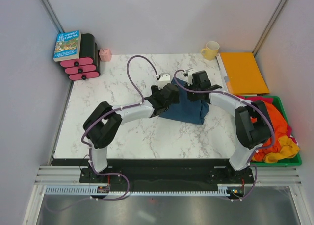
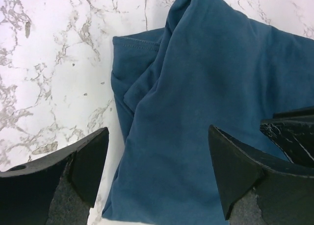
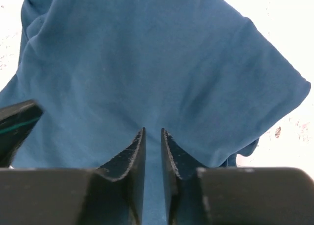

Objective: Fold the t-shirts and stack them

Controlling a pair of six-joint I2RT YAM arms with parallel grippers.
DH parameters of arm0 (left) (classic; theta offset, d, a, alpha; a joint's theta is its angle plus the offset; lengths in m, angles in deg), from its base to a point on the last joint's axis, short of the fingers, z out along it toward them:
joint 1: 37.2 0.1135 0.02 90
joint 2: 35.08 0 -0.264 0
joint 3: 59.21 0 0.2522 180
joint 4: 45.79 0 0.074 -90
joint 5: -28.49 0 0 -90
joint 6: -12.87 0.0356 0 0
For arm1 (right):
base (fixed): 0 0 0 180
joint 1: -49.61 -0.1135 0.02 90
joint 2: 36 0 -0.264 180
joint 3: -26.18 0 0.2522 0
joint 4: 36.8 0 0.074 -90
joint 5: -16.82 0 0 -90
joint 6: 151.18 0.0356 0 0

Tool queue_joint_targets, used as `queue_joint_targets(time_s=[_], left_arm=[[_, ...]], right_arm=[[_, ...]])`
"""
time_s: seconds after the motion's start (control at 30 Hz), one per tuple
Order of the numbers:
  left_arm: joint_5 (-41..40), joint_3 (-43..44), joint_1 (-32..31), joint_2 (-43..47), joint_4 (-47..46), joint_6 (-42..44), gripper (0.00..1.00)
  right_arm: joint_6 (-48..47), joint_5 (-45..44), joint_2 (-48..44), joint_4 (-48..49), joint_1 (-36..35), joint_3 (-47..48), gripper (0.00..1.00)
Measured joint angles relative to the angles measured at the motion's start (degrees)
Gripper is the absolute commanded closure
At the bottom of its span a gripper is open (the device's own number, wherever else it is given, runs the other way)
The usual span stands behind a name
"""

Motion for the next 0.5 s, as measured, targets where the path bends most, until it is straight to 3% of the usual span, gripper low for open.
queue_joint_targets(time_s=[0.3,0.4,0.5], left_arm=[[2.8,3.5,3.3,-7.8,2.7,-1.6,0.10],[3.7,3.0,4.2,-8.5,3.9,-2.5,0.10],[4.1,0.2,4.3,-7.1,3.0,-3.7,0.11]], right_arm=[[1.1,0.0,-1.6,3.0,1.3,-1.3,0.58],[2.1,-0.1,-6.6,6.0,4.3,-4.7,0.44],[2.1,-1.0,-16.1,12.1,10.9,-11.2,0.37]])
